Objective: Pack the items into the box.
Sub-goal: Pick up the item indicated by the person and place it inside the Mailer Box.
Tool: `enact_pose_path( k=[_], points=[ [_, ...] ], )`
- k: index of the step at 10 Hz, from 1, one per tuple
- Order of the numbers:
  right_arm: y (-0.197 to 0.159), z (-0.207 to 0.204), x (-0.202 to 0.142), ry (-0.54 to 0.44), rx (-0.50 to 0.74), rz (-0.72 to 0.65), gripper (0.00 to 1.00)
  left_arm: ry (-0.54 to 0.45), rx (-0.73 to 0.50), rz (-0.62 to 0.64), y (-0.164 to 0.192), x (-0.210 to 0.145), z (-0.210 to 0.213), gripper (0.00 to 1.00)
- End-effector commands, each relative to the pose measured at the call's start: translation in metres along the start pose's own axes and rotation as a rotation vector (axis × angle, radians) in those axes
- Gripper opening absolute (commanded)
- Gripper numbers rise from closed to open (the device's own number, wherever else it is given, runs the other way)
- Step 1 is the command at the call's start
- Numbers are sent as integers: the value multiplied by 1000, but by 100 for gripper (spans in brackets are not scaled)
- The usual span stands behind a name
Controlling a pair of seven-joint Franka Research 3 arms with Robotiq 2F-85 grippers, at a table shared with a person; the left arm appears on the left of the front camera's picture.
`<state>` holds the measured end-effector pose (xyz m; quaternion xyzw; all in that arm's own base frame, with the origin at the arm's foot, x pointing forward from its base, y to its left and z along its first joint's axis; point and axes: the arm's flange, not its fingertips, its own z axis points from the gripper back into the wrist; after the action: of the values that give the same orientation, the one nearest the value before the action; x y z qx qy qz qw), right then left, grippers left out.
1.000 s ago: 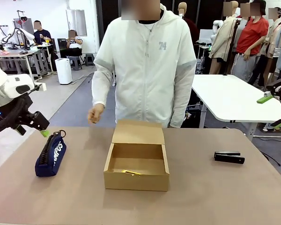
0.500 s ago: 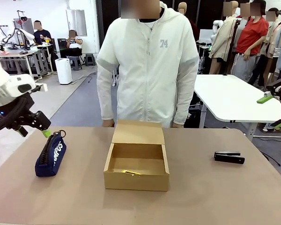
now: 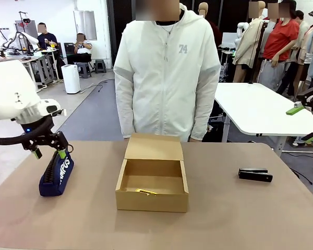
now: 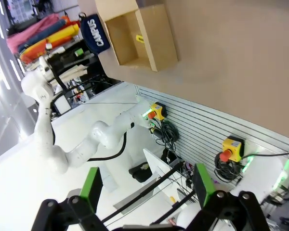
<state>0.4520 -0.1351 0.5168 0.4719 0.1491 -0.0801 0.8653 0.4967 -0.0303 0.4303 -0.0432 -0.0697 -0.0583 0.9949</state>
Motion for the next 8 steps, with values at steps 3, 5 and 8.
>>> enact_pose_path(
  k=[3, 5, 8],
  points=[
    [2, -1, -1, -7, -8, -2, 100, -10, 115, 73, 14, 15, -52, 100],
    [2, -1, -1, -7, -8, -2, 100, 9, 107, 94, 18, 3, -67, 100],
    [2, -1, -1, -7, -8, -2, 100, 24, 129, 100, 20, 0, -74, 100]
  ],
)
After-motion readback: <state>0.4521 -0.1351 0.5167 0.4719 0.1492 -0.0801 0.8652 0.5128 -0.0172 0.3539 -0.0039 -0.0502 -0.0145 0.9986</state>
